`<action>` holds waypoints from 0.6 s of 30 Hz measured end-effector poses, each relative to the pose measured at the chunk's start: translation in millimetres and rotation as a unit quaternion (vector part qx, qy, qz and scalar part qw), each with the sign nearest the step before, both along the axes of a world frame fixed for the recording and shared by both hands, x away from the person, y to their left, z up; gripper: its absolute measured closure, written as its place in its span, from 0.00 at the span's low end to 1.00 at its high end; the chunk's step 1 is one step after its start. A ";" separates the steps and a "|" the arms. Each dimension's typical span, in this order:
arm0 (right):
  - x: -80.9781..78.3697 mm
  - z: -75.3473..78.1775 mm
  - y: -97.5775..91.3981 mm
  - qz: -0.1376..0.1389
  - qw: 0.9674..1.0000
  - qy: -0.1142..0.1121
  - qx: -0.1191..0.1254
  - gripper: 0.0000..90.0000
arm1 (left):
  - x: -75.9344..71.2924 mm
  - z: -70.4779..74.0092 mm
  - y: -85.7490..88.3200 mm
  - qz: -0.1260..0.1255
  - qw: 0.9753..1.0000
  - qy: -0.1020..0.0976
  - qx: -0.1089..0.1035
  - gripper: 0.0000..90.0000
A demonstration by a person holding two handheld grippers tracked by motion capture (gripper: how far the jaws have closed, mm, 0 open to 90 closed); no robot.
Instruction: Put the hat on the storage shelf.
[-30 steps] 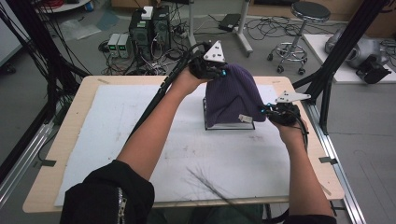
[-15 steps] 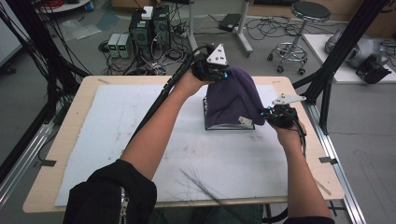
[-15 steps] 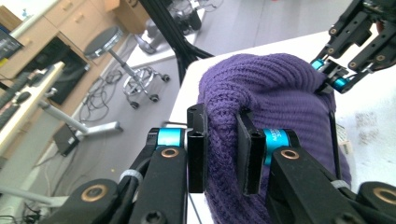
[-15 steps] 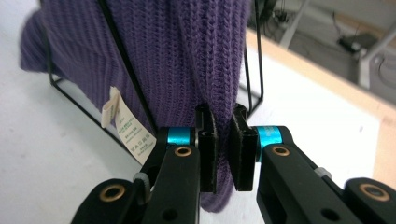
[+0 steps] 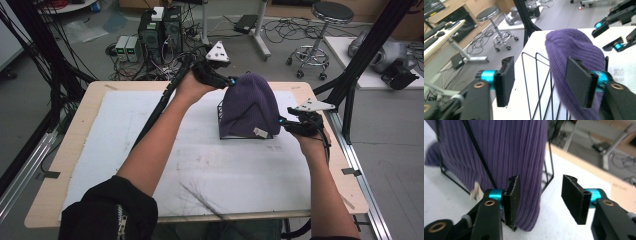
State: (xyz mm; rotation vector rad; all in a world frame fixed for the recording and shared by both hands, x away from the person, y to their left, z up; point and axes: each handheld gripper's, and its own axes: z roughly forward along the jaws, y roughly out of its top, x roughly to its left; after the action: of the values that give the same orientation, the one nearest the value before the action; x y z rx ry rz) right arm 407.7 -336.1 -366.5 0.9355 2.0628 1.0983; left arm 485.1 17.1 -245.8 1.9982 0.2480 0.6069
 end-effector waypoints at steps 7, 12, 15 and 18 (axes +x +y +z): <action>-19.6 20.9 -11.3 0.001 0.998 -0.042 0.054 0.36 | -26.0 -2.8 56.2 0.018 0.998 -0.006 -0.054 0.37; -35.3 38.5 -9.1 0.015 0.996 -0.058 0.061 0.30 | -49.1 -12.1 96.4 0.037 0.996 0.006 -0.082 0.33; -41.3 43.7 -5.9 0.019 0.996 -0.063 0.059 0.28 | -66.0 -22.0 117.3 0.048 0.994 0.015 -0.096 0.32; -50.0 50.2 -2.5 0.025 0.996 -0.067 0.058 0.25 | -82.3 -34.3 136.1 0.061 0.992 0.026 -0.106 0.30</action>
State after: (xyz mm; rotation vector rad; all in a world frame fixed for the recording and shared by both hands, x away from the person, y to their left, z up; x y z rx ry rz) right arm 357.7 -338.6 -316.3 0.8463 1.9401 1.2843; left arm 402.9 153.3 -280.2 1.8050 0.4509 0.5823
